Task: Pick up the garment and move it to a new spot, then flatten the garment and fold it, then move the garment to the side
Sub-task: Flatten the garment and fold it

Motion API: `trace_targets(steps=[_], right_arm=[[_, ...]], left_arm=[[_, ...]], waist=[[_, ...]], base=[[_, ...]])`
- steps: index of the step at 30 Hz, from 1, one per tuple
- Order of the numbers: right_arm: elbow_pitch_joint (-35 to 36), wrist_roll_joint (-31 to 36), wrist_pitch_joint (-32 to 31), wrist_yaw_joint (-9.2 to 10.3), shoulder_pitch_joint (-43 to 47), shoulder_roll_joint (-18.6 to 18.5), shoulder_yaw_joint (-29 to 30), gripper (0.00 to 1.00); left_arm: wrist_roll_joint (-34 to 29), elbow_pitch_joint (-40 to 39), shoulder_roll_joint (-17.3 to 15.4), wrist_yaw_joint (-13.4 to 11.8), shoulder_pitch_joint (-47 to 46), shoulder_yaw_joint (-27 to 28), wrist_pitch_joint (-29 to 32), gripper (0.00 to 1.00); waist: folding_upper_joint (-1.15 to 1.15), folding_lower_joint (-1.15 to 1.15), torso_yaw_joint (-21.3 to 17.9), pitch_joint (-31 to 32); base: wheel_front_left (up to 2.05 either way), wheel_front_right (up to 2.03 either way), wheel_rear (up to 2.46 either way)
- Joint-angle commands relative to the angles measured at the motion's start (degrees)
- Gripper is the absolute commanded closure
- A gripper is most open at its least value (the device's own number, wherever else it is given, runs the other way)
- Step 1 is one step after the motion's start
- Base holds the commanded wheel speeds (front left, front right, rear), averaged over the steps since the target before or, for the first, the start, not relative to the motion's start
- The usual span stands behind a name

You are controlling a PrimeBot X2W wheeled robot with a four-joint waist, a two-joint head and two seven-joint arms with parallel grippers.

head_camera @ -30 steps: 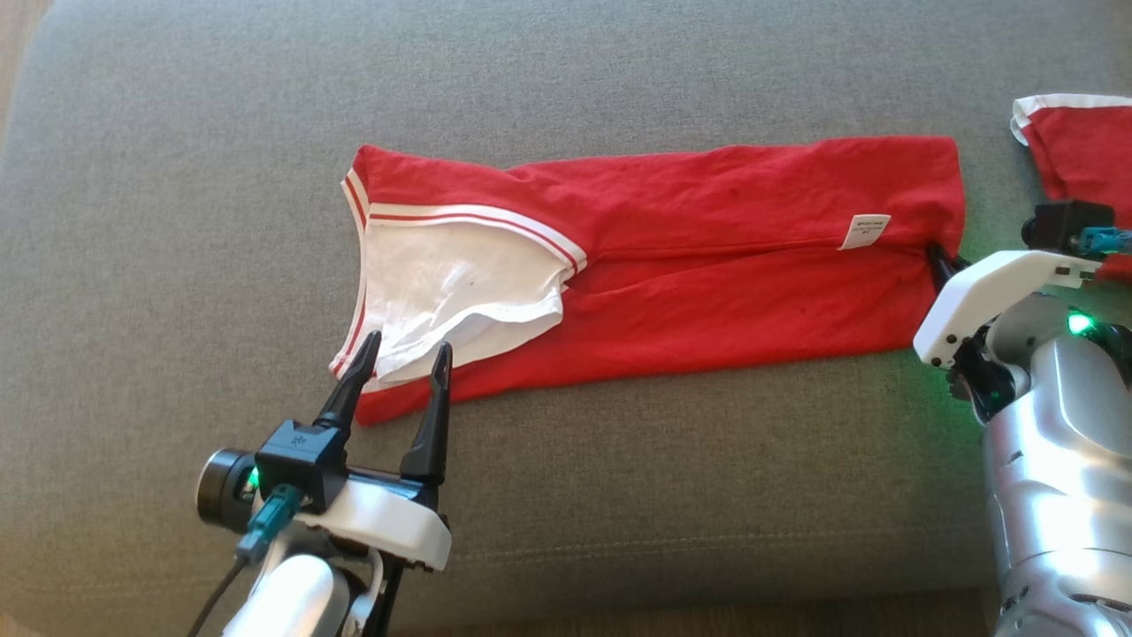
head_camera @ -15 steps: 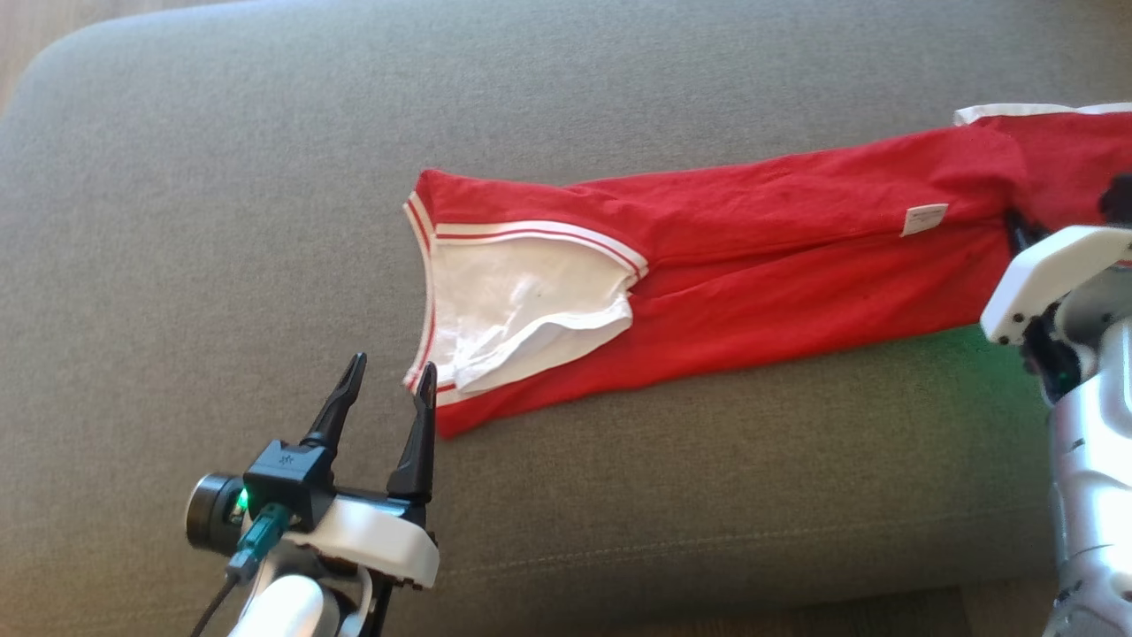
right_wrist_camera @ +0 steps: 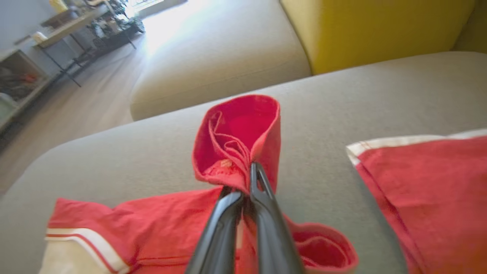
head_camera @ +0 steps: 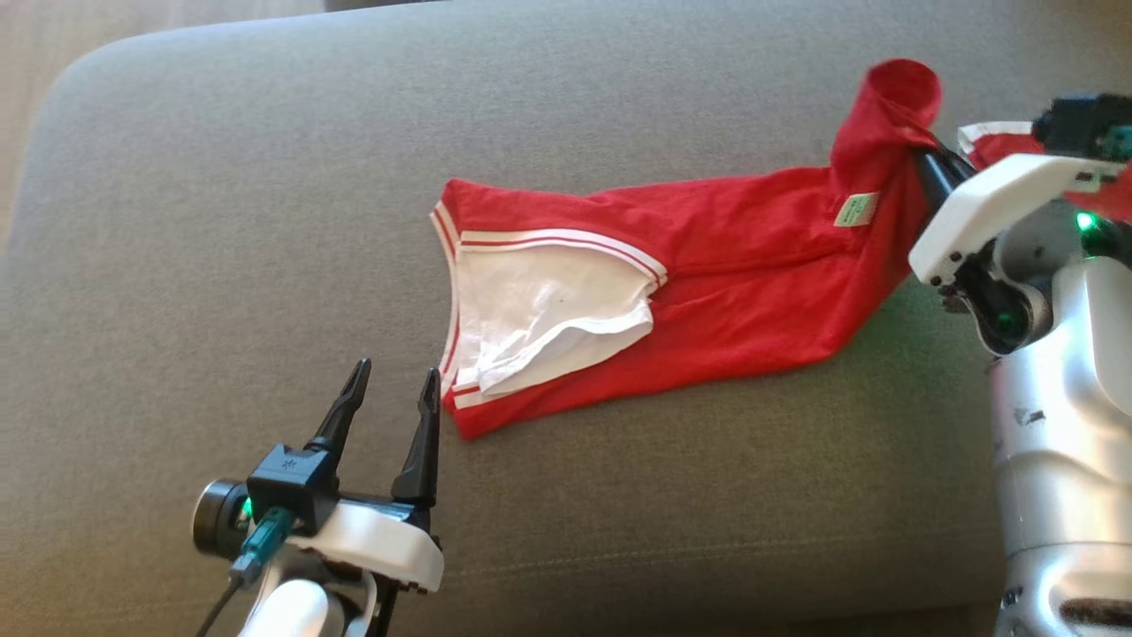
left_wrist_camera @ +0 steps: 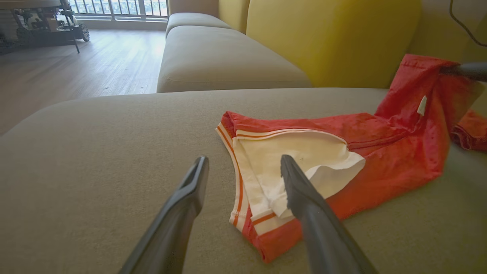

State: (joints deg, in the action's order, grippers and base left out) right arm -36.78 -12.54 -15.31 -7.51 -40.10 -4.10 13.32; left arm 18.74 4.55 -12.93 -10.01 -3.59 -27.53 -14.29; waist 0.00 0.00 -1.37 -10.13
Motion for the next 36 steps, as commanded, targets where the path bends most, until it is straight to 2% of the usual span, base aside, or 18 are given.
trace_targets(steps=[1,7,13,16,19,26,36], right_arm=[[4.32,-2.47,-1.41,0.02,-0.12,0.66,-2.53,1.0],[12.79,-11.59,-6.29,0.02,3.72,1.17,-7.96,1.0],[13.73,-17.77,-5.81,0.02,5.88,1.21,-13.62,1.0],[10.67,-21.11,-2.85,0.02,5.54,1.21,-18.14,1.0],[8.37,-22.49,-0.76,0.02,4.66,1.21,-20.24,1.0],[-2.28,-28.7,8.18,0.02,-1.15,1.22,-29.2,1.0],[-15.6,-37.46,14.09,0.02,-7.93,1.22,-41.29,1.0]], left_arm=[[-0.43,-1.42,-0.13,0.11,-0.88,2.39,-0.71,0.0],[-0.62,-1.2,0.63,0.66,-0.12,2.49,-0.71,0.0],[-0.73,-0.53,1.28,1.31,0.32,2.14,-0.71,0.0],[-0.81,0.08,1.51,1.75,0.66,1.79,-0.71,0.0],[-0.84,0.23,1.55,1.85,0.81,1.69,-0.71,0.0],[-0.75,0.96,1.93,2.32,1.22,0.94,-0.71,0.0],[-0.55,1.73,2.63,2.54,1.01,0.48,-0.71,0.0]], waist=[[0.0,0.0,0.97,0.49],[0.0,0.0,4.28,1.61],[0.0,0.0,7.7,2.64],[0.0,0.0,10.4,3.45],[0.0,0.0,11.7,3.71],[0.0,0.0,15.78,4.12],[0.0,0.0,18.33,3.72]], base=[[0.0,0.0,0.0],[0.0,0.0,0.0],[0.0,0.0,0.0],[0.0,0.0,0.0],[0.0,0.0,0.0],[0.0,0.0,0.0],[0.0,0.0,0.0]])
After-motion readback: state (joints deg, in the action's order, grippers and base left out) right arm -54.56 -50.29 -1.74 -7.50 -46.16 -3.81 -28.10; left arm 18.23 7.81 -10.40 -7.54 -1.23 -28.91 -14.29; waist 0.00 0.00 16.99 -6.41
